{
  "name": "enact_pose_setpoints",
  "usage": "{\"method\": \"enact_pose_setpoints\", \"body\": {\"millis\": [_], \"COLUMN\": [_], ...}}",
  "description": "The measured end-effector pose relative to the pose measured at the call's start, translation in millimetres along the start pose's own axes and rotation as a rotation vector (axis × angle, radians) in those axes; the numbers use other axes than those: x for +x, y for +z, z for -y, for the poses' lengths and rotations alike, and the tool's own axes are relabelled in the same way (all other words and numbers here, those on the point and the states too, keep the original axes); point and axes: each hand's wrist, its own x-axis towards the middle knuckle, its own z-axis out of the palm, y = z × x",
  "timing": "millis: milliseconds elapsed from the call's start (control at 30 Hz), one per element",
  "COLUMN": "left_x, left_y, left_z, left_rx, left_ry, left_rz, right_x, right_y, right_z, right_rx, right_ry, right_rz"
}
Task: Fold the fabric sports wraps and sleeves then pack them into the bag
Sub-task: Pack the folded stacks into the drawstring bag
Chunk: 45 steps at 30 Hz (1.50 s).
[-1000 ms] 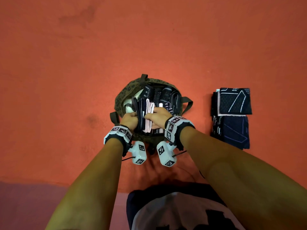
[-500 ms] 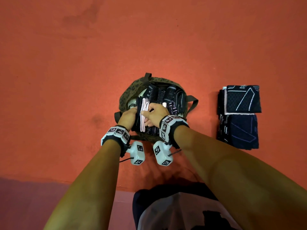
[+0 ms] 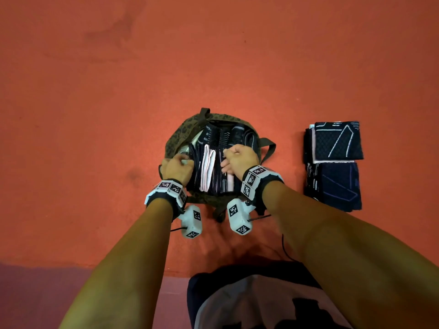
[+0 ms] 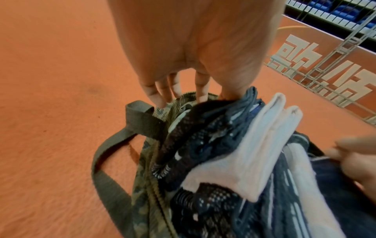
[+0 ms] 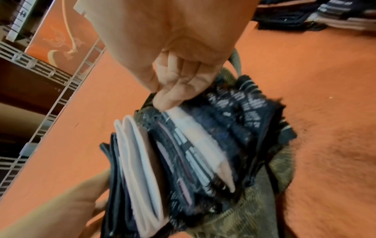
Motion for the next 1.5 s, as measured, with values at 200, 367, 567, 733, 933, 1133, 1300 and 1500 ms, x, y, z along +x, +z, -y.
{"method": "enact_pose_setpoints", "body": {"millis": [200, 367, 567, 733, 933, 1133, 1300, 1500], "left_x": [1.6, 5.1, 8.3, 3.9, -1.7, -9.2, -20.9, -42.5], "left_y": [2.1, 0.6, 5.3, 1.6, 2.1, 2.3, 0.5, -14.1], "left_z": [-2.1, -0.4, -2.2, -6.5, -9.2, -18.5, -27.1, -36.9], "left_rx": [-0.038, -0.009, -0.027, 0.001, -0.002, 0.017, 0.075, 0.067], "left_ry": [-0.083, -0.08, -0.012, 0.009, 0.022, 0.055, 0.083, 0.134], "left_rz": [-0.015, 0.091, 0.113, 0.095, 0.086, 0.026, -0.029, -0.076], "right_x": [1.0, 0.3, 2.9, 2.6, 2.9, -5.7, -19.1, -38.1], "right_y": [-37.3, -41.5, -39.3, -44.2, -40.1, -38.6, -41.8, -47.7], "right_z": [-12.4, -31.4, -36.9, -38.0, -40.9, -31.6, -21.8, -9.7], "right_rx": [-0.254, -0.373, -0.254, -0.24, -0.296, -0.31, -0.375, -0.398], "right_ry": [0.039, 0.185, 0.184, 0.222, 0.272, 0.242, 0.183, 0.087], "right_rz": [-0.256, -0.236, -0.186, -0.206, -0.121, -0.12, -0.107, -0.114]}}
